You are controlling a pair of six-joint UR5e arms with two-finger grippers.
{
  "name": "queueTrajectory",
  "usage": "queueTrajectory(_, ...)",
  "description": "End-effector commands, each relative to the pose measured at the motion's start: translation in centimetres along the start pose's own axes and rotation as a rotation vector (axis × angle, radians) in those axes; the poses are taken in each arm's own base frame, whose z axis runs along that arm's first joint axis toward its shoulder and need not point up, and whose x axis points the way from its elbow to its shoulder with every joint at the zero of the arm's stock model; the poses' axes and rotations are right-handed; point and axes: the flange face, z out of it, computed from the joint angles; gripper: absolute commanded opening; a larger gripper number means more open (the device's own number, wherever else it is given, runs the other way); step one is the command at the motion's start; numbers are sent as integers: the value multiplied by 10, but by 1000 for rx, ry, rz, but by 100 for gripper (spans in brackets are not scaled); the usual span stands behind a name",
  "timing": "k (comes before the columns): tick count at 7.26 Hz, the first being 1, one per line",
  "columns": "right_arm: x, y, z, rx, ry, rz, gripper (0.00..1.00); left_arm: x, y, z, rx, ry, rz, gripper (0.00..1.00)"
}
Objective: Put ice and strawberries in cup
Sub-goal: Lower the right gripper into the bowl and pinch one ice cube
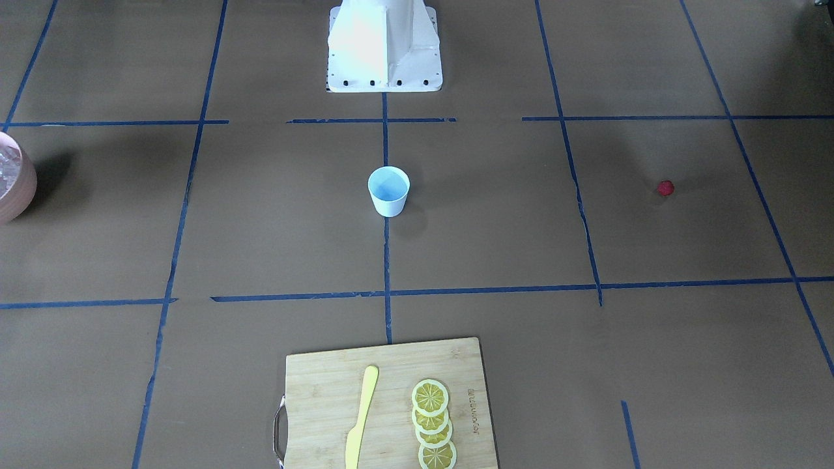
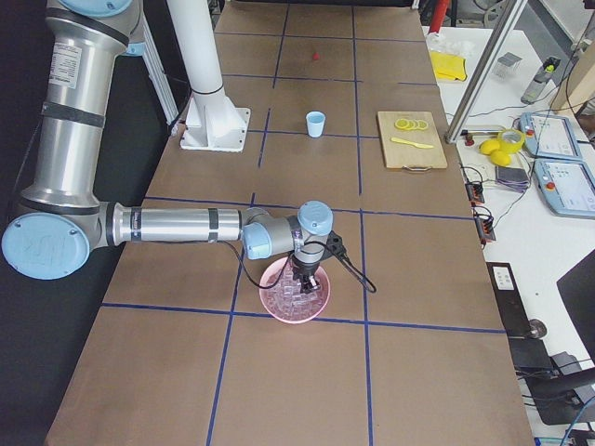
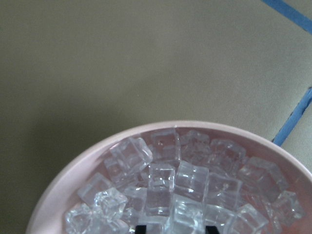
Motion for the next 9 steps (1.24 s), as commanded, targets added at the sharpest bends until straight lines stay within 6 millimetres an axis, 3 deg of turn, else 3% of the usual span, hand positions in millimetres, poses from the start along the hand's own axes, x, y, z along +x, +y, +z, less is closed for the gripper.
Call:
queueTrajectory(1,0,0,1,-2,1,1,51,1,0,-1,1,1,1,100)
queueTrajectory(6,-1,0,6,-15,-1,-4,50,11,8,-10,15,13,10,100)
queueTrajectory(7,-1,0,6,-14,-1,-5,45,11,8,-11,17,12,11,100)
queueTrajectory(9,-1,-1,5,-11,1,-10,14,12,8,-10,16,13,11,100)
